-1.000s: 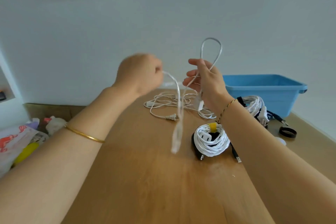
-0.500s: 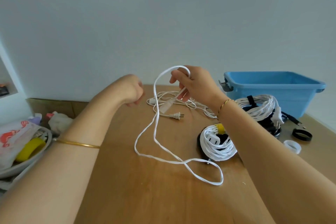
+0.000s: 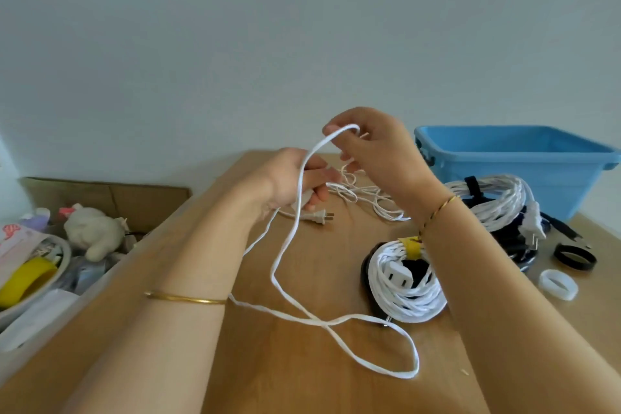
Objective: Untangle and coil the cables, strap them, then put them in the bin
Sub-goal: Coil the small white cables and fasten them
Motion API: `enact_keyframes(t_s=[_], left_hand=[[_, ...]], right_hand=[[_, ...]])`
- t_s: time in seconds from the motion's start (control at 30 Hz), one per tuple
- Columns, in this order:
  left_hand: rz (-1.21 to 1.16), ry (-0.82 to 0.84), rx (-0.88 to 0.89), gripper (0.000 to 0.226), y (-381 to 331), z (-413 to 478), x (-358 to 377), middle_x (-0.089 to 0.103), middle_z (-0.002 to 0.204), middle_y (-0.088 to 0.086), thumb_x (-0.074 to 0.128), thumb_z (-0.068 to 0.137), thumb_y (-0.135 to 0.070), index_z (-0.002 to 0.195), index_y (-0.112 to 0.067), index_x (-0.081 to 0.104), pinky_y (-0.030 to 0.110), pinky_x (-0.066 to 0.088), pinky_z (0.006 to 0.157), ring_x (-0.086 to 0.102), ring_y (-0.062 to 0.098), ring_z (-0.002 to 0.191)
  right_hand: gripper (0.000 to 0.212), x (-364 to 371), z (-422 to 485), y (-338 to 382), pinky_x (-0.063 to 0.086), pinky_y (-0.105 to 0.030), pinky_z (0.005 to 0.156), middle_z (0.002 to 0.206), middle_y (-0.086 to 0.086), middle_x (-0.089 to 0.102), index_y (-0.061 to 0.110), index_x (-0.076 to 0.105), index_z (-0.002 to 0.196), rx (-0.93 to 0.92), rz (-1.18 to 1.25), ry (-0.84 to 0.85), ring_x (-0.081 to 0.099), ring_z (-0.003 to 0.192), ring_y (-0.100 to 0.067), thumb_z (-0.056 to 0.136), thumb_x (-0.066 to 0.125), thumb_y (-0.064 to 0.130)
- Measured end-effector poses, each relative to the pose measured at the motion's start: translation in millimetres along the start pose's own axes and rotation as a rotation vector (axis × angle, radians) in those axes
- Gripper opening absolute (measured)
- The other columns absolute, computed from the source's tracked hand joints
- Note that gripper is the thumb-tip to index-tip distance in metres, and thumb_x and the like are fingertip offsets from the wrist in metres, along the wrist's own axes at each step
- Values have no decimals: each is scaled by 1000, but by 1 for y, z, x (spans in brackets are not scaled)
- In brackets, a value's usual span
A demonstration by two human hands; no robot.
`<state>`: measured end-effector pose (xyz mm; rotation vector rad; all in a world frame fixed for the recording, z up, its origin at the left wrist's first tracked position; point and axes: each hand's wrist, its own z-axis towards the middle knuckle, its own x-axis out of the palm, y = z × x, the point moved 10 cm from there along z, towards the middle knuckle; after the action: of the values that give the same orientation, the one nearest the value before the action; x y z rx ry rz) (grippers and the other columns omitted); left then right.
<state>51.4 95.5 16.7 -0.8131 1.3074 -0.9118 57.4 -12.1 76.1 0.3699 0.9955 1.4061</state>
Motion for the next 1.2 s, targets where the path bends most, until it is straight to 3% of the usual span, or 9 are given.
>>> enact_keyframes(t_s=[0.13,0.2,0.3,0.4,0.53,0.73,0.93,1.1,1.2], left_hand=[[674,-506,44,23,-14,1,-55,68,71,-3,53,90,-30,74,-20,65,29,45,62,63,25,76],[869,-659,83,22,-28,-10,-61,66,79,1,47,91,-23,80,-18,65,30,40,60,60,30,80],[945,-711,87,18,-35,-14,-64,63,76,4,48,87,-19,79,-15,63,30,37,57,55,31,73],[305,-411,16,20,-10,-2,-60,59,56,0,52,88,-18,75,-11,66,43,57,69,57,23,55],[-520,177,2,37,-18,-10,-1,37,46,-5,33,103,-25,95,-4,62,26,54,55,38,9,42],[-1194,41,278,26,-45,-6,-41,71,92,6,34,101,-12,108,-5,58,33,55,86,69,17,88],[-671,-443,365,27,-18,-14,-95,71,102,2,45,98,-3,120,-16,55,36,47,100,67,16,105],[56,-277,350,32,-35,-20,-70,73,91,3,44,98,-2,122,-18,58,14,51,75,69,3,76],[103,-93,267,19,-38,-23,-42,64,66,0,44,101,-14,99,-10,63,10,41,49,58,5,52]], right_hand=[[30,7,-5,-40,58,-40,76,95,-18,66,8,50,126,410,378,123,69,78,-29,96,47,3],[27,23,-12,-41,57,-46,72,95,-22,67,4,46,122,567,708,157,69,75,-32,100,43,20],[16,41,-13,-36,58,-38,59,86,-20,65,1,50,100,537,689,221,63,52,-20,98,48,16],[16,22,-6,-48,41,-20,38,72,-10,54,-1,56,100,461,527,23,37,36,-7,95,41,-5],[23,19,-6,-66,30,-17,34,68,-8,49,3,60,91,501,636,-39,30,35,-5,100,39,5],[17,89,-34,-48,45,-23,38,62,-7,49,3,55,107,528,392,455,32,37,-8,99,41,11],[15,108,-49,-11,52,-25,44,64,-10,47,-7,53,101,383,204,732,38,35,-6,97,47,7],[24,63,-24,11,47,-24,39,49,0,46,4,55,68,287,219,500,35,33,-6,92,58,7],[14,31,-11,19,40,-20,38,49,2,45,-2,63,76,193,214,330,36,38,-7,88,62,7]])
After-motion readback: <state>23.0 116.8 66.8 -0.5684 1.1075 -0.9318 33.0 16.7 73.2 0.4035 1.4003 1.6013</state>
